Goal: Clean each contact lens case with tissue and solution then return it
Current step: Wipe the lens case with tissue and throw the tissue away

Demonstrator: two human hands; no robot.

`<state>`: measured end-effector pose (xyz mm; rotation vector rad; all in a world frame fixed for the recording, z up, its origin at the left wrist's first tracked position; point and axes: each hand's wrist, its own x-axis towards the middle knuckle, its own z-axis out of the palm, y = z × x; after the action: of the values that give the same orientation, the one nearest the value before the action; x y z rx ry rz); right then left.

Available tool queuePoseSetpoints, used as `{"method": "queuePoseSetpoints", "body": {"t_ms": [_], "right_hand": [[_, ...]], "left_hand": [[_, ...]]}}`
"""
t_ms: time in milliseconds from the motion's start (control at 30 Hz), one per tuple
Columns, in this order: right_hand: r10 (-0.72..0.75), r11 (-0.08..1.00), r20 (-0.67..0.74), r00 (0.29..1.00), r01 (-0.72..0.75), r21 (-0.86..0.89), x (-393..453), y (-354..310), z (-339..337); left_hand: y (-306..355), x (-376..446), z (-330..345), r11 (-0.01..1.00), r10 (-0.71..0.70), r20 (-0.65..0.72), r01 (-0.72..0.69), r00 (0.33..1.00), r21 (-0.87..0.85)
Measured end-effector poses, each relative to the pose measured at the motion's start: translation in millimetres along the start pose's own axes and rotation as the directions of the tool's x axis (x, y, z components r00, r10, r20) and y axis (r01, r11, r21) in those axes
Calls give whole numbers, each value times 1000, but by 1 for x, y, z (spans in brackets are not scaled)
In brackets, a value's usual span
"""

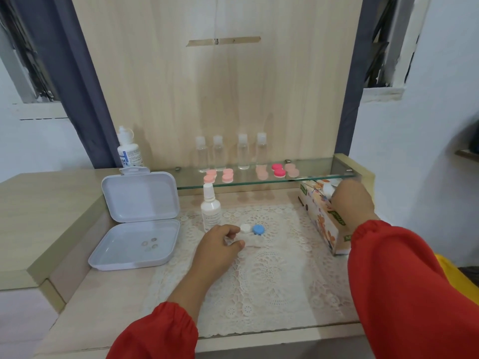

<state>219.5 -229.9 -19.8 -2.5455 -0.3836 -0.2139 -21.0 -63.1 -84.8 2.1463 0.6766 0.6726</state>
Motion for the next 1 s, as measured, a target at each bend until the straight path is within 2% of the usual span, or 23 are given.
{"method": "queuePoseSetpoints", "body": {"t_ms": [100,200,433,533,667,767,833,900,1000], "right_hand": [[27,999,-28,999,-26,42,0,4,5],[56,979,-51,997,-45,197,-3,6,1],[123,818,-139,983,-21,574,-15,3,-15],[128,744,-249,960,73,664,-21,-2,-23],[75,657,-448,891,294,694,-32,-14,-36],[2,594,-494,870,396,700,-48,-32,-39],[-104,539,-412,905,400,741,-65,-44,-28],[-263,549,-218,940,332,767,-89,-54,-7],[-449,628,36,893,286,723,-130,-65,29]], "left_hand": [[0,0,0,1000,-8,-2,8,1000,-14],[0,0,0,1000,-14,0,14,1000,-21],[1,-1,0,996,-39,-6,38,999,-76],[1,-1,-1,996,-47,-3,46,999,-80],[1,-1,-1,995,-57,5,57,998,-78],[3,-2,-2,989,-52,-21,48,998,-139],[6,-3,-4,972,-50,-87,28,995,-232],[9,-5,-6,952,-59,-151,10,987,-305],[15,-8,-8,910,-78,-147,10,986,-415]]}}
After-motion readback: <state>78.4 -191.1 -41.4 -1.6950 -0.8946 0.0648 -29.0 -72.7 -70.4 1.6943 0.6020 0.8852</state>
